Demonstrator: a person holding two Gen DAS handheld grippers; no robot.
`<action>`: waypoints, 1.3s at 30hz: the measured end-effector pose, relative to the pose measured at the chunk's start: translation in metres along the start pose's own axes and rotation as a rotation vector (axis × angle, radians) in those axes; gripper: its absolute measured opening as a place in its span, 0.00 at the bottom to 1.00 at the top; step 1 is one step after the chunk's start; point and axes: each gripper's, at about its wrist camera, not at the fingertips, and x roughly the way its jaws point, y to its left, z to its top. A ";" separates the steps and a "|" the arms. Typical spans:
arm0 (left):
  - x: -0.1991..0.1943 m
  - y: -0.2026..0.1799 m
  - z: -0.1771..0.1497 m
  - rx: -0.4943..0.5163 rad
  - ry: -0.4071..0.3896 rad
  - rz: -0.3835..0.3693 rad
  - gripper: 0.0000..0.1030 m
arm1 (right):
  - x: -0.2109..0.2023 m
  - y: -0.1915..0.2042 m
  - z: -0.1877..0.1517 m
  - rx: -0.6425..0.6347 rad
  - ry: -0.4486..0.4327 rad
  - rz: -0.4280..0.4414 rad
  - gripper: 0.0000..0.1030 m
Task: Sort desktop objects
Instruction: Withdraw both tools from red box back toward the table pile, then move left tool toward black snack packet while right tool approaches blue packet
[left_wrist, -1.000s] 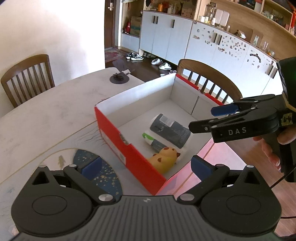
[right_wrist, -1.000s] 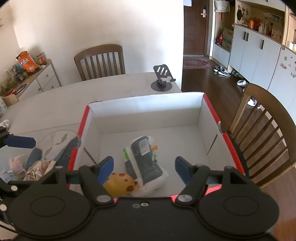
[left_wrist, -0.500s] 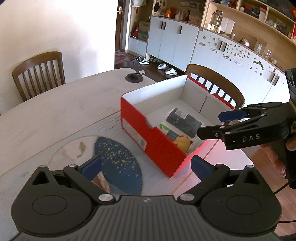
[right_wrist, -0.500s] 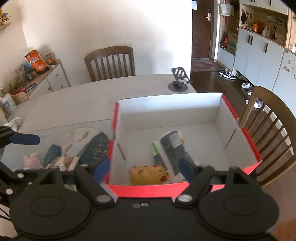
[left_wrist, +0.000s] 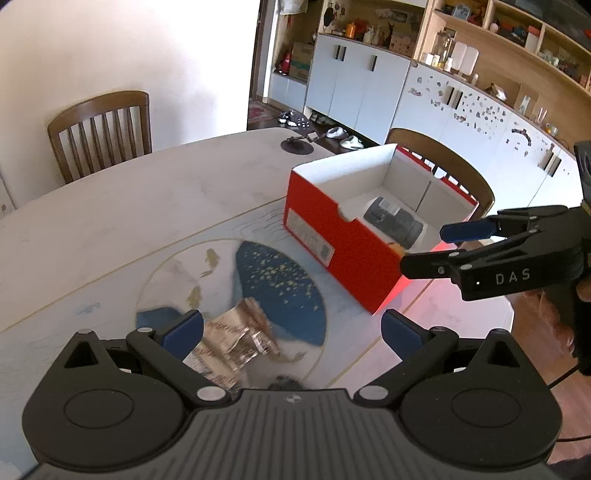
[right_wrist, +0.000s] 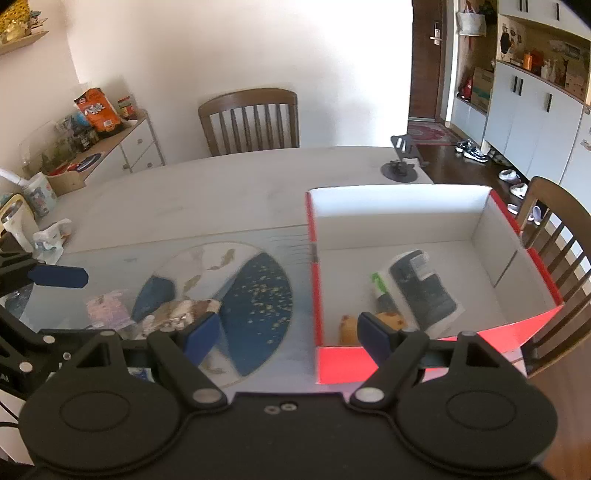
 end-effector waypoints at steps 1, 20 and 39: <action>-0.002 0.003 -0.002 0.000 0.000 -0.004 1.00 | 0.000 0.004 -0.001 0.001 0.000 0.002 0.79; -0.027 0.067 -0.069 -0.015 0.022 0.071 1.00 | 0.010 0.075 -0.023 -0.041 0.031 0.023 0.79; -0.004 0.090 -0.113 -0.053 0.042 0.100 1.00 | 0.028 0.100 -0.047 -0.029 0.085 0.027 0.79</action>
